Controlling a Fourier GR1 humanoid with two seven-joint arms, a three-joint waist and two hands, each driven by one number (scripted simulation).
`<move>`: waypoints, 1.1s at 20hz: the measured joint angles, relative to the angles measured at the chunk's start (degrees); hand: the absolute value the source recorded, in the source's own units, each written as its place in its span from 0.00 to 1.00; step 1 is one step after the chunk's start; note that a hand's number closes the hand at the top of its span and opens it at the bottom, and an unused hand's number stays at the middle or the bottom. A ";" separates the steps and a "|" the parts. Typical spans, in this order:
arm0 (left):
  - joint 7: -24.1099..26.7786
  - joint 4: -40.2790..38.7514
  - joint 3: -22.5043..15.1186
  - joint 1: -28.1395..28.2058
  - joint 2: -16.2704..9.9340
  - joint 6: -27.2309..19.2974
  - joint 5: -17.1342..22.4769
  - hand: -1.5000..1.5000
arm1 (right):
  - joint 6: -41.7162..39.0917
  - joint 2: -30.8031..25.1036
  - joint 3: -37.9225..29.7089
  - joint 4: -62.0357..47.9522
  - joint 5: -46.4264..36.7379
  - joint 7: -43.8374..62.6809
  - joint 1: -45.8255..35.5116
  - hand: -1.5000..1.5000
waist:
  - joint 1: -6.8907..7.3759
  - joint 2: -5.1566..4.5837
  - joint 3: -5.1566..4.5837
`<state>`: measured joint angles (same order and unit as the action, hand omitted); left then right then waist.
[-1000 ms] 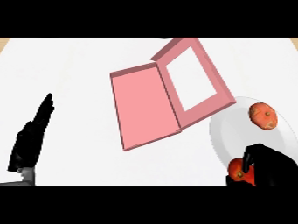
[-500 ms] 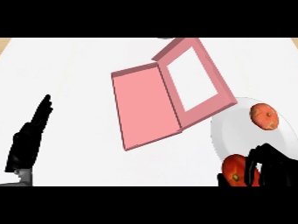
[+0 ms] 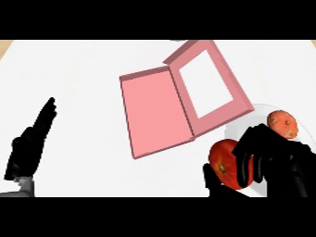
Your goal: Pick the tomato from the plate and place it in the cardboard box
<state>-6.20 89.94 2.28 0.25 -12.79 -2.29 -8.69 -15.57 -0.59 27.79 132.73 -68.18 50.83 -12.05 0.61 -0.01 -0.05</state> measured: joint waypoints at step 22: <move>0.97 0.10 -0.67 0.33 1.92 -0.12 -1.91 0.50 | 17.62 0.52 -9.02 -57.98 19.36 4.41 -41.96 1.00 | 1.09 -0.32 0.00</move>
<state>-5.23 90.04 1.62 0.58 -10.86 -2.41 -10.60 2.05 -0.07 18.77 74.75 -48.82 55.24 -54.01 1.70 -0.32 -0.04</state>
